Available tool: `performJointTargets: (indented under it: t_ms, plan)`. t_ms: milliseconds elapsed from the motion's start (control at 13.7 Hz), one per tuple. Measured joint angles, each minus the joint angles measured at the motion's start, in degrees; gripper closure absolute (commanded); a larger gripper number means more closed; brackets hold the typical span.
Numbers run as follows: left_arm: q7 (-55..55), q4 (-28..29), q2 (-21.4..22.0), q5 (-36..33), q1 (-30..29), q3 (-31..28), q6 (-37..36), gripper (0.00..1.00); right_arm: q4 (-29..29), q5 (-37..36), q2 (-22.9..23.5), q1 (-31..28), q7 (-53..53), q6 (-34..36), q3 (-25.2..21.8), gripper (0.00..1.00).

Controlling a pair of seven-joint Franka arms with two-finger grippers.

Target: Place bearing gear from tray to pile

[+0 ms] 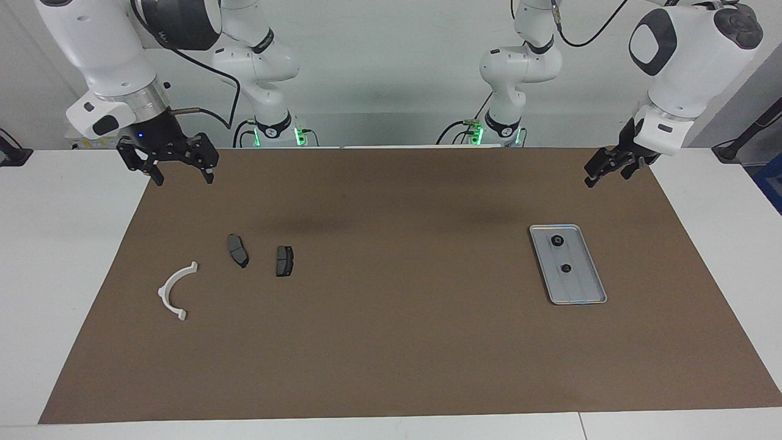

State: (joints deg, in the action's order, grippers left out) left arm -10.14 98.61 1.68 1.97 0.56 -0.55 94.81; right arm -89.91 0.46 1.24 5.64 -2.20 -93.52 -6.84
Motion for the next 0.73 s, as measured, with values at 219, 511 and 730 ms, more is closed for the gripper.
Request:
performJointTargets:
  t_ms: [219, 511, 730]
  plan:
    - [0.0, 0.0, 0.0, 0.0, 0.0, 0.0, 0.0, 0.0, 0.0, 0.0, 0.0, 0.0, 0.0, 0.0, 0.0, 0.0]
    - [0.0, 0.0, 0.0, 0.0, 0.0, 0.0, 0.2, 0.0, 0.0, 0.0, 0.0, 0.0, 0.0, 0.0, 0.0, 0.0]
    - [0.0, 0.3, 0.0, 0.0, 0.0, 0.0, 0.8, 0.0, 0.0, 0.0, 0.0, 0.0, 0.0, 0.0, 0.1, 0.0]
